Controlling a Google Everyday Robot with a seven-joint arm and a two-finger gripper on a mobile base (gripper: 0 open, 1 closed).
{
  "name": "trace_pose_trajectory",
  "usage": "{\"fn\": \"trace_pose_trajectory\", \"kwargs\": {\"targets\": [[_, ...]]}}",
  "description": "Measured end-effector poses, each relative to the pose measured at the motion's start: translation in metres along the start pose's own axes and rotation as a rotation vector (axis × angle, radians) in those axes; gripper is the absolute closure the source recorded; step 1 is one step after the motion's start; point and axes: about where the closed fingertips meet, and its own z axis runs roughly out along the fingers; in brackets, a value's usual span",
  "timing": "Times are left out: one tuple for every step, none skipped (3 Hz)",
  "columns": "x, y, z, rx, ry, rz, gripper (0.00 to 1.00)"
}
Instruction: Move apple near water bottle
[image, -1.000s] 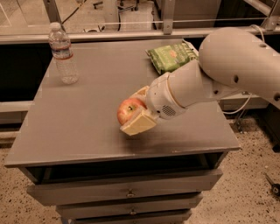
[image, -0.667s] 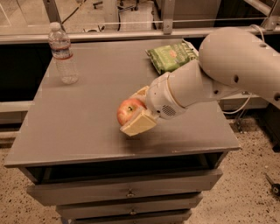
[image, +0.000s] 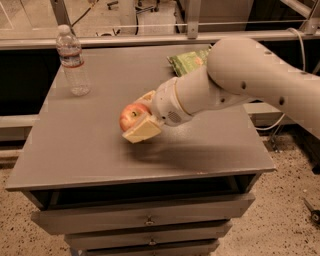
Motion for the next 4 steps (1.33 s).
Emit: {"fn": "trace_pose_trajectory", "kwargs": {"targets": [[-0.018,-0.044,0.035,0.012,-0.045,-0.018,1.0],[-0.037,-0.087,0.06,0.031,-0.079,-0.038,1.0],[-0.049,-0.119,0.08,0.046,-0.095,-0.042,1.0],[-0.048,-0.146,0.091,0.069,-0.09,-0.031,1.0]]}}
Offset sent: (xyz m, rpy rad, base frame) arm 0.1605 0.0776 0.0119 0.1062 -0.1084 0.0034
